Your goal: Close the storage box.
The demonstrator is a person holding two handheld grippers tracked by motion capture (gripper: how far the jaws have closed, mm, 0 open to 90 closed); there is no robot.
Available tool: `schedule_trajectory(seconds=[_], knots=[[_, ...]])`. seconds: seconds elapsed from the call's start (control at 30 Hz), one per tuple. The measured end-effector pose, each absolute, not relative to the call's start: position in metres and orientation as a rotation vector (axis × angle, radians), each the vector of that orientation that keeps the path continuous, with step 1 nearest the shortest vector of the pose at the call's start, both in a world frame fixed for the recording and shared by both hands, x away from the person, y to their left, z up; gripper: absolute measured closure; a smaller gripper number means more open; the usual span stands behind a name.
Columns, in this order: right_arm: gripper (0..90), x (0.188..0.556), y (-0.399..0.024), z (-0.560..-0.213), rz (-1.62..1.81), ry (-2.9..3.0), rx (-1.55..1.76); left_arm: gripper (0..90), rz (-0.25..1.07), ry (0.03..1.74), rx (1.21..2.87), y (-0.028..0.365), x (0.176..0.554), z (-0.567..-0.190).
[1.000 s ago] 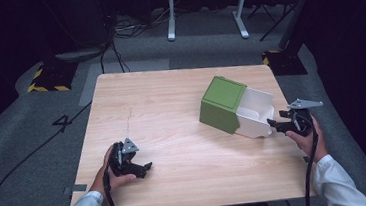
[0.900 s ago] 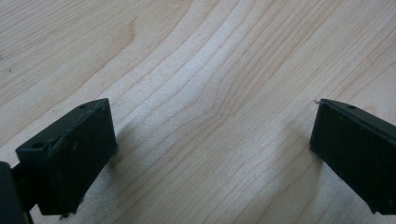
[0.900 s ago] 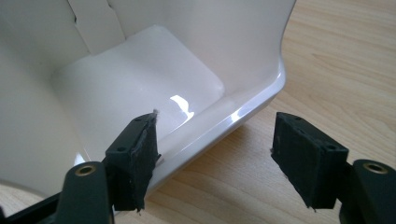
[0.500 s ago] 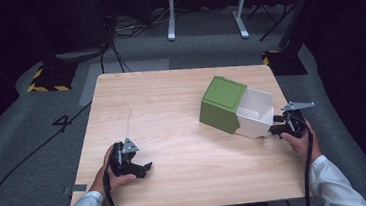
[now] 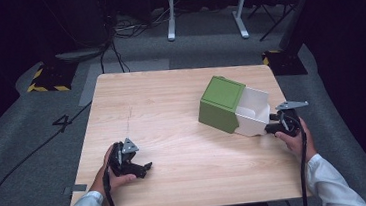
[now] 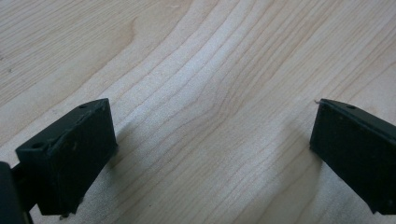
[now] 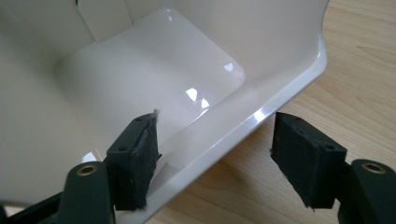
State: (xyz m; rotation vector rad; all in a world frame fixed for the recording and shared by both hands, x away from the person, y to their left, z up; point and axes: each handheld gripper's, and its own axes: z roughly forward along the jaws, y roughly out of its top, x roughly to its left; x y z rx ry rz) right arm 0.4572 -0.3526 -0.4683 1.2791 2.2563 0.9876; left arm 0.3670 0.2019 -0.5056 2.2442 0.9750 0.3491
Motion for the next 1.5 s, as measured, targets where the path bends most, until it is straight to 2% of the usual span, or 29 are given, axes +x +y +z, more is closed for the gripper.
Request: schedule_trajectory(seconds=[0.4, 1.5], knots=[[32.4, 0.467, -0.339, -0.461, 0.986, 2.241, 1.275, 0.2, 0.346, 0.973, 2.246, 0.202, 0.367, -0.506], [30.9, 0.491, -0.267, -0.456, 0.988, 2.296, 1.187, 0.3, 0.345, 0.967, 2.246, 0.2, 0.367, -0.506]])
